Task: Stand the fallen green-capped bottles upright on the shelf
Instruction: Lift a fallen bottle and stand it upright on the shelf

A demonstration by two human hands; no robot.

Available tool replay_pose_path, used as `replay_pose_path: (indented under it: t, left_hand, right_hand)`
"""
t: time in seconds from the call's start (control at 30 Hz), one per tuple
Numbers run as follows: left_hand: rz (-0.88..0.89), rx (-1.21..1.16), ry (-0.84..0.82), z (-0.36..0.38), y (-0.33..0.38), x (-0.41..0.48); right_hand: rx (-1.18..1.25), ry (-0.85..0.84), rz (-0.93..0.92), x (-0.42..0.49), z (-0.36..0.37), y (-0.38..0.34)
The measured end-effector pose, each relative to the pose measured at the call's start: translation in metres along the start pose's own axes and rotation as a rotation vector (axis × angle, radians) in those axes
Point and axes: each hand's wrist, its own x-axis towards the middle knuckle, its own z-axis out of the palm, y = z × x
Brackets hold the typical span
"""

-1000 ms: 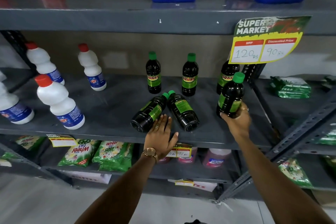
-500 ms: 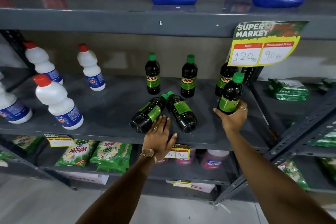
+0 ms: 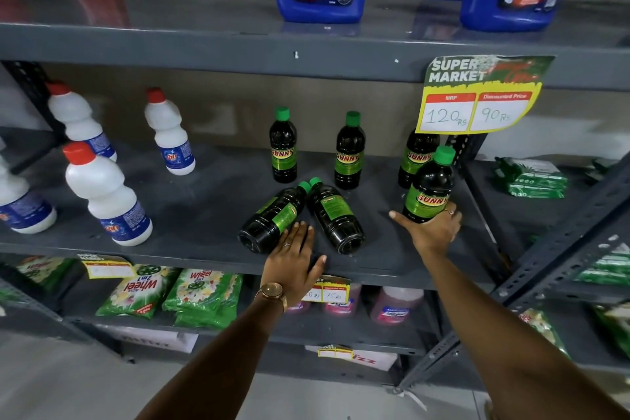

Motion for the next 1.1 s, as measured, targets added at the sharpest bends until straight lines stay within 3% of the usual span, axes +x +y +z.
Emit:
replay_pose_path:
  t: [0.1,0.27,1.1]
  left_hand:
    - [-0.018,0.008,-0.011,-0.001,0.001,0.001]
    - [-0.025,-0.002,-0.034,-0.003,0.002,0.002]
    - [-0.108,-0.016,-0.077,-0.004,0.01,-0.002]
  right_hand:
    - [0.136,-0.143,-0.051,0.001,-0.01,0.013]
    - [0.096,-0.234,-0.072,0.008,-0.026,0.02]
    - [0.113,-0.367,-0.162,-0.069,-0.084,0.055]
